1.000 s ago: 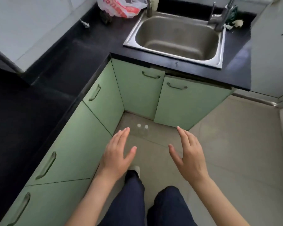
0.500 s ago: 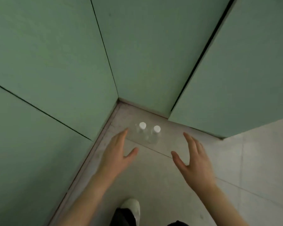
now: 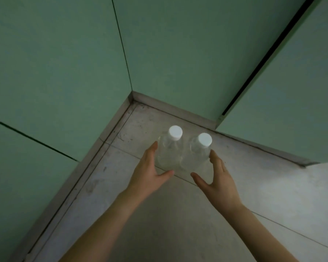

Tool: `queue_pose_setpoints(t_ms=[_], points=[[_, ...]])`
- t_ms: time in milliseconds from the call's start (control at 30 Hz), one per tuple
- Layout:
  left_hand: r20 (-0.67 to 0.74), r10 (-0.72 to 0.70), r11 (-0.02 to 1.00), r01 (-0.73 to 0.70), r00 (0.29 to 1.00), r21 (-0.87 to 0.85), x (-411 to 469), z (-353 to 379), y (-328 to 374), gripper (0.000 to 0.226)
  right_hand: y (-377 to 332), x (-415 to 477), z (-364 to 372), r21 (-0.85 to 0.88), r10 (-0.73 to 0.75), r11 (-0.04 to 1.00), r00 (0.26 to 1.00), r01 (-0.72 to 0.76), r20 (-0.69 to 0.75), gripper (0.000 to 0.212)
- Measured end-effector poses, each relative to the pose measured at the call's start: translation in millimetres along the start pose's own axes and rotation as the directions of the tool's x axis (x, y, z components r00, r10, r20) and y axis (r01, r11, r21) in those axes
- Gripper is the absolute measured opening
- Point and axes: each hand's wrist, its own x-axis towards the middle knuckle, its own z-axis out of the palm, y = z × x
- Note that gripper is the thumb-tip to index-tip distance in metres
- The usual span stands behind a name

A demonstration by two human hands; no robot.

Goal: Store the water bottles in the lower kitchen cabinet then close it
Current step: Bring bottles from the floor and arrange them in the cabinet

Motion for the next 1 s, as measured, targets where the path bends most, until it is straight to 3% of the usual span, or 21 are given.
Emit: queue_pose_setpoints(t_ms=[200, 333, 533, 633, 800, 1000], points=[[-0.047, 0.021, 0.994, -0.026, 0.999, -0.109, 28.4, -0.3, 7.1, 0.066, 1.0, 23.9, 20.7, 0.324, 0.098, 0.942, 0.995, -0.092, -0.001, 0.087], [-0.018, -0.031, 0.982, 0.027, 0.999, -0.19, 36.8, 2.7, 0.3, 0.064, -1.0, 36.7, 22.9, 0.391, 0.097, 0.915, 0.995, -0.099, 0.026, 0.082], [-0.074, -0.07, 0.972, 0.052, 0.995, -0.23, 25.0, 5.2, -3.1, 0.058, -7.9, 31.7, 21.0, 0.411, 0.114, 0.908, 0.991, -0.078, -0.064, 0.068], [-0.066, -0.12, 0.965, 0.101, 0.991, -0.242, -8.5, 4.6, 0.8, 0.055, -14.4, 2.8, 11.3, 0.405, 0.143, 0.908, 0.988, -0.105, -0.063, 0.064], [-0.035, -0.258, 0.928, 0.237, 0.966, -0.288, -85.6, 4.1, 21.4, 0.058, -29.1, -67.0, -15.4, 0.46, 0.235, 0.856, 0.97, -0.237, 0.062, 0.055], [0.045, -0.403, 0.855, 0.394, 0.914, -0.337, -183.2, -41.3, 98.6, 0.044, -86.6, -151.2, -93.9, 0.465, 0.328, 0.799, 0.925, -0.38, 0.192, 0.051]])
